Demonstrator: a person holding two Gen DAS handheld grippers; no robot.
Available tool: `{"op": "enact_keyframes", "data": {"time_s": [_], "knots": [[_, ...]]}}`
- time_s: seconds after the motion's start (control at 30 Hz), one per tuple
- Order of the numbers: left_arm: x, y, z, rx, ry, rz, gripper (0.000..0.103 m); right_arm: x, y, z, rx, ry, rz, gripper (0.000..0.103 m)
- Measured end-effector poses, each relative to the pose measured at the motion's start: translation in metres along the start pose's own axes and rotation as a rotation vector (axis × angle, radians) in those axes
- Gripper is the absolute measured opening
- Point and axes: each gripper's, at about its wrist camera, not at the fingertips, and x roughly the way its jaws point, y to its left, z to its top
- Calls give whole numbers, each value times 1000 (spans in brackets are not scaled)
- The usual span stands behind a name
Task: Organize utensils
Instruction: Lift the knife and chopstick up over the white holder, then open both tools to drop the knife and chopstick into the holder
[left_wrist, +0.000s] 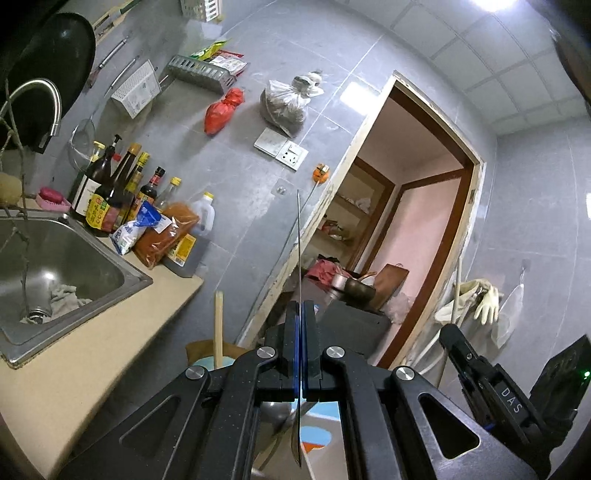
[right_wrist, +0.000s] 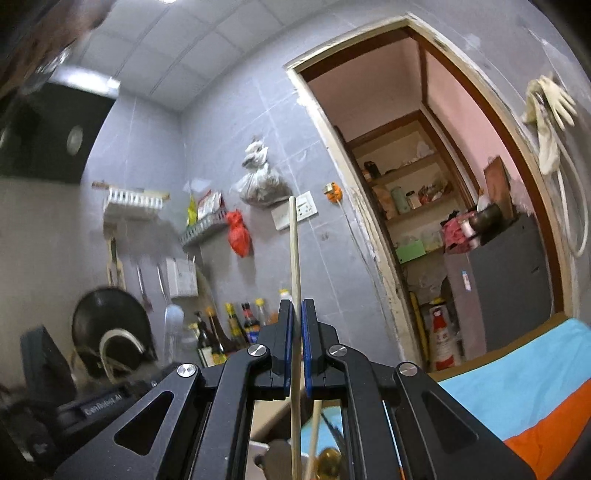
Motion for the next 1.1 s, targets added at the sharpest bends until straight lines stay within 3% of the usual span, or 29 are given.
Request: {"op": "enact_keyframes", "data": {"time_s": [0.37, 1.1], "knots": [[-3, -8, -28, 112, -27, 60, 0, -6, 9, -21, -103, -16, -38, 3], [1, -25, -49, 197, 52, 39, 0, -12, 14, -33, -165, -33, -85, 3]]}}
